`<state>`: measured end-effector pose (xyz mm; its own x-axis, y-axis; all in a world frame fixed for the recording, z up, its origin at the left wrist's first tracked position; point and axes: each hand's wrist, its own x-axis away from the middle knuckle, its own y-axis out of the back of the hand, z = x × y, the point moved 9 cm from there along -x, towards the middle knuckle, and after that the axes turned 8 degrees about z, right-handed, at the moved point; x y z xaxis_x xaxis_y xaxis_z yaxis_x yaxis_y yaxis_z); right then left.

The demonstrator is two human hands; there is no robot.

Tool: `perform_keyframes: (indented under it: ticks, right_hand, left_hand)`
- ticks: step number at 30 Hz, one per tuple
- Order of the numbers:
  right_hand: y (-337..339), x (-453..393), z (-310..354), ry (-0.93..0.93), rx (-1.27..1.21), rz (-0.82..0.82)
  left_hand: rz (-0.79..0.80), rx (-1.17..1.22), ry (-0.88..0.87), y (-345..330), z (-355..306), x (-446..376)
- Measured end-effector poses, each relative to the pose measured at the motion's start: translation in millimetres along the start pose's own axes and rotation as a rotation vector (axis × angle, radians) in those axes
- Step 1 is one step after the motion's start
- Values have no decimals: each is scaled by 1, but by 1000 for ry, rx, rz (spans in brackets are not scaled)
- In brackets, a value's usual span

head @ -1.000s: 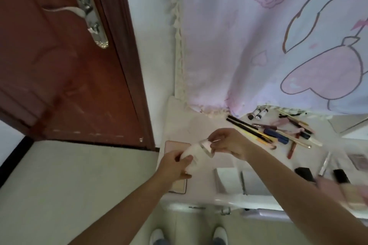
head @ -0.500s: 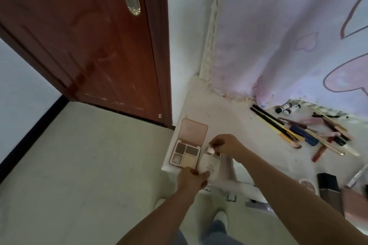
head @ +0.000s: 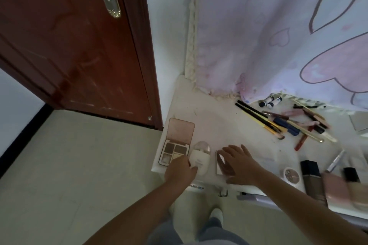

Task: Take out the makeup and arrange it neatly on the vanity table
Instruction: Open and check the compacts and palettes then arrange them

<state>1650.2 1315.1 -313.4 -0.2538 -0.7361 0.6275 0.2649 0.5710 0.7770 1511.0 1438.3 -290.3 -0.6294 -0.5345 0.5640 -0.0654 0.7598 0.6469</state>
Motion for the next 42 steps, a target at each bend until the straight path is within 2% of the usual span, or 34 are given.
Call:
perform_keyframes:
  ticks: [5,9,11,14,19,21,27,31,36,39,42]
  right_hand:
    - [5,-3,-1,-24,-132,-102]
    - [42,10,-16,-48,-504,-193]
    - [76,20,-22,-25,-592,-241]
    - [138,49,-30,31,-605,-361]
    - [231,102,-36,62,-460,-499]
    - [261,125,-40,64,-460,-534]
    - [343,193,-64,161,-689,-736]
    - [390,226,-72,185,-674,-859]
    - [440,259,-74,189,-625,-1038]
    - [459,268,-69,160,-549,-1159]
    - [463,268,-57,174,-467,-1191]
  left_hand:
    - [21,-132,-185,14,-40,-8]
    - [150,-138,-333,27,-73,-19]
    - [222,-112,-390,41,-91,-26]
    - [274,-36,-505,71,-136,-26]
    - [398,97,-722,120,-217,1]
    - [369,133,-806,143,-244,16]
    - [168,407,-986,229,-312,49]
    - [86,490,-1083,275,-351,70]
    - [-71,602,-1093,322,-376,83]
    - [-78,679,-1079,337,-378,87]
    - [-68,721,-1071,340,-371,88]
